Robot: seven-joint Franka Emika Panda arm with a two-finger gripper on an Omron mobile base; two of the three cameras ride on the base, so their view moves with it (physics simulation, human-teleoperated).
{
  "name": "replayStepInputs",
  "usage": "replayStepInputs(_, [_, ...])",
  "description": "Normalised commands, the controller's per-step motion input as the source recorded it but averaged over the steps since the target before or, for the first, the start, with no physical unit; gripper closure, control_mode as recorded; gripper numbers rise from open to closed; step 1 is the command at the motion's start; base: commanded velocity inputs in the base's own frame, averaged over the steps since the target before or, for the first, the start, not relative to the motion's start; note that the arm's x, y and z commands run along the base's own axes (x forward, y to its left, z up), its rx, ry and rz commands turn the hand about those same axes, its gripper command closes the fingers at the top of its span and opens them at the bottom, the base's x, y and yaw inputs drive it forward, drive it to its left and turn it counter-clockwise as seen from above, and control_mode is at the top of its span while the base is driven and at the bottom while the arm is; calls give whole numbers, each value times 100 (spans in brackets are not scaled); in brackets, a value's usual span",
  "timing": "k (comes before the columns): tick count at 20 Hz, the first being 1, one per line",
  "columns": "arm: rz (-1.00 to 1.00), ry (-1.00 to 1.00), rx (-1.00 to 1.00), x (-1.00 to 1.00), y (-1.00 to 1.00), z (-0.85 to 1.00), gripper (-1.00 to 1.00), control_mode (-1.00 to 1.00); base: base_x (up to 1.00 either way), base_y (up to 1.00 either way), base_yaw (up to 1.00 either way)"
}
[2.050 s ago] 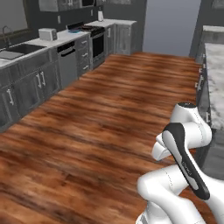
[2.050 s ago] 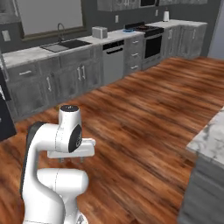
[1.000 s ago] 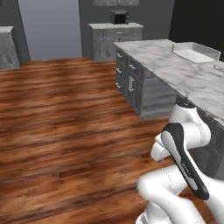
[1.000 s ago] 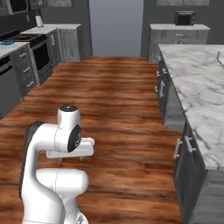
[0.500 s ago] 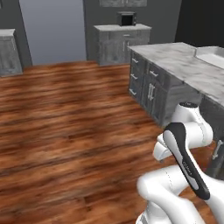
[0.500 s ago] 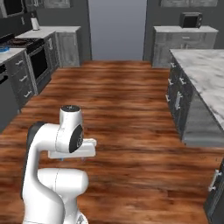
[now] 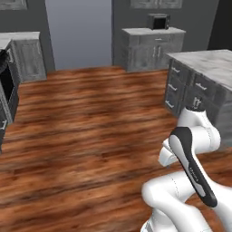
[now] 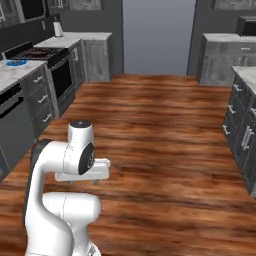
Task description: Place the cold items (peach and mango) from the fridge in one tupperware on the dining counter. Place the warm items (hot dog and kebab skewer) in the stove area in another tupperware.
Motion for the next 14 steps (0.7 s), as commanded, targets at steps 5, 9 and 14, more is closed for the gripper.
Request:
replayStepInputs(5, [0, 0, 0, 0, 0, 0, -100, 100, 100, 47, 20])
replayStepInputs(9, [0, 0, 0, 0, 0, 0, -100, 100, 100, 23, 22])
replayStepInputs(14, [0, 0, 0, 0, 0, 0, -100, 100, 100, 17, 30])
